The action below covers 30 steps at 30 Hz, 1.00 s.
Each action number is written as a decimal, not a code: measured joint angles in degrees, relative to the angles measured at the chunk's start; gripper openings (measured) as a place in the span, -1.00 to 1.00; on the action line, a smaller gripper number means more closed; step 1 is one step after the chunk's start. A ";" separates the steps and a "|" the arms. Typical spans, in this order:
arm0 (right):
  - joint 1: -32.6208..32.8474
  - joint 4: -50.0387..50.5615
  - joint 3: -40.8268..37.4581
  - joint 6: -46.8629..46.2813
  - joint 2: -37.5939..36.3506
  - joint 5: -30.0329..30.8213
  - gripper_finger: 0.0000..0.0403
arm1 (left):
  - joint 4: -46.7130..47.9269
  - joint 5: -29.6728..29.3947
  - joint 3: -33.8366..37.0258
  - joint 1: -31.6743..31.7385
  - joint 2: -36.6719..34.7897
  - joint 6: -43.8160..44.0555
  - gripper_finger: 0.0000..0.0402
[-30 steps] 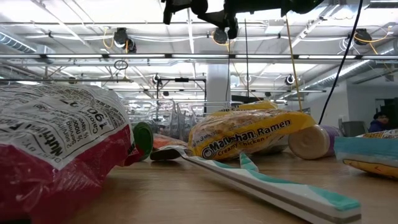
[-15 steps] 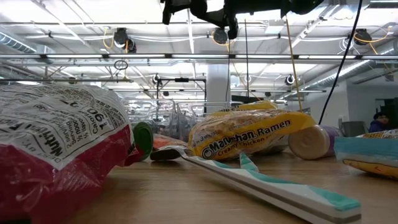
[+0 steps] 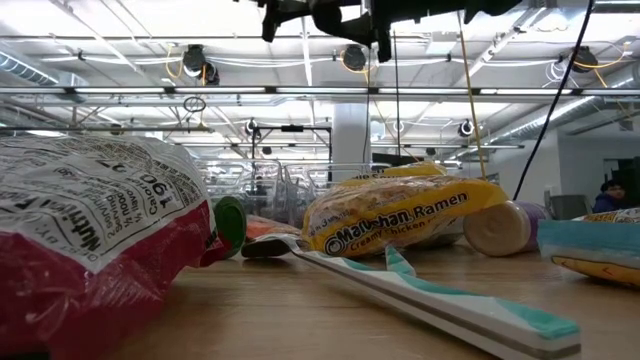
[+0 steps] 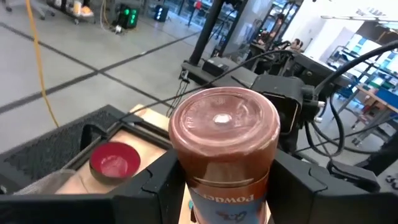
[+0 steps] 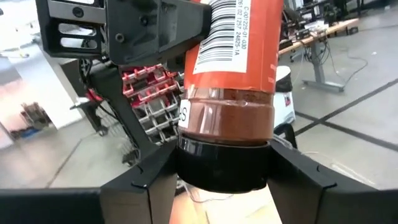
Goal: Pick & Place Food Item
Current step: Adjust the orange spice bottle in the left transparent bin
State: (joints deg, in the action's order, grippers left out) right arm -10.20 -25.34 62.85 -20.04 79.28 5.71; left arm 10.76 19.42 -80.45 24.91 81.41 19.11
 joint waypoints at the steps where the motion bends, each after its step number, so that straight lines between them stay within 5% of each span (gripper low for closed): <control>1: 0.00 0.52 0.00 0.53 -0.22 -0.04 -0.02 | 0.08 0.38 0.00 0.08 0.00 -0.16 -0.08; 13: -0.02 9.11 0.11 3.51 -3.62 -1.51 -0.02 | 0.91 3.53 0.13 0.19 0.13 -3.75 -0.03; 24: -0.80 10.60 0.23 2.44 -3.86 -3.51 -0.02 | 1.38 4.33 0.24 0.24 0.02 -4.38 0.62; 30: -2.33 13.22 0.31 2.59 -3.88 -7.26 -0.02 | 1.09 4.39 0.24 0.24 0.02 -4.39 0.78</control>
State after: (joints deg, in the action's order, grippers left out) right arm -12.52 -12.13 63.16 -17.45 75.40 -1.55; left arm 11.86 23.82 -80.20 25.15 81.43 14.72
